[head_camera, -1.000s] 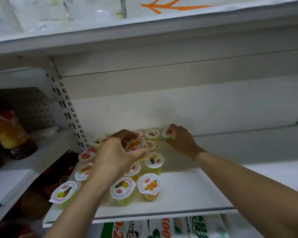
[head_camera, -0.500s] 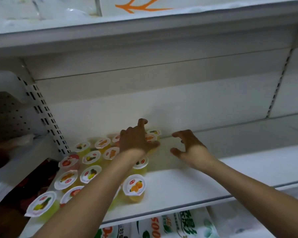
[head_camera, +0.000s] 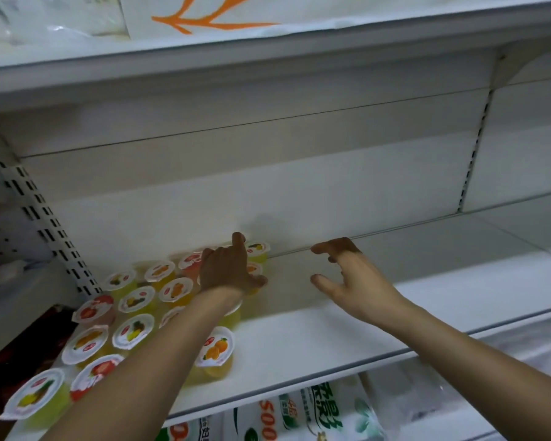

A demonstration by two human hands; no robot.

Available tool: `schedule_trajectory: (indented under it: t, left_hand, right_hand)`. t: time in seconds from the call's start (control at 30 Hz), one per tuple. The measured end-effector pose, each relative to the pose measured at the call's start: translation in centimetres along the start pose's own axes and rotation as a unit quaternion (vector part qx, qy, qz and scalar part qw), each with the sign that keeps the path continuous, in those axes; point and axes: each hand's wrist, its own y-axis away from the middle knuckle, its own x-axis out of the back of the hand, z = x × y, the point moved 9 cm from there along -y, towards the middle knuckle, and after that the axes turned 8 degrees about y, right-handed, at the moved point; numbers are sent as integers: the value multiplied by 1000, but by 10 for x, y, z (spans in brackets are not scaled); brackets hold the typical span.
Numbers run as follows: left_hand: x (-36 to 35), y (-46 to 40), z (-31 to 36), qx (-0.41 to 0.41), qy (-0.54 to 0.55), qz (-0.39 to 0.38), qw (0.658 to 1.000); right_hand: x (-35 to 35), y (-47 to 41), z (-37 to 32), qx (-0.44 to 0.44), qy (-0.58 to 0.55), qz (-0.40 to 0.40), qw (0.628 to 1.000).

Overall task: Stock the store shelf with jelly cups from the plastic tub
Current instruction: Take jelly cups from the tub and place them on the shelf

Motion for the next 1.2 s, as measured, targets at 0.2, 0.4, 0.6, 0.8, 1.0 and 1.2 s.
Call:
schedule_trajectory:
  t: [0.2,0.4,0.6,0.8,1.0,1.2]
  left_hand:
    - [27,31,39,-111,19,96,989]
    - [24,101,147,-242,81,175,951]
    - [-39,143,279,-311,173,119,927]
    - [-114,177,416,-379,191,13,905]
    - [-197,234,551,-443,202,-135,863]
    - [-251,236,648,-474,192,-206,834]
  right_hand:
    - [22,24,16,40,72,-2,997]
    - [75,80,70,27,132,72,988]
    - [127,178,177,-69,157,57,983]
    - [184,288,289,-187,221,32,957]
    - [219,402,397,-340,244,-45,907]
    - [234,449,486,-426,224,-72,874]
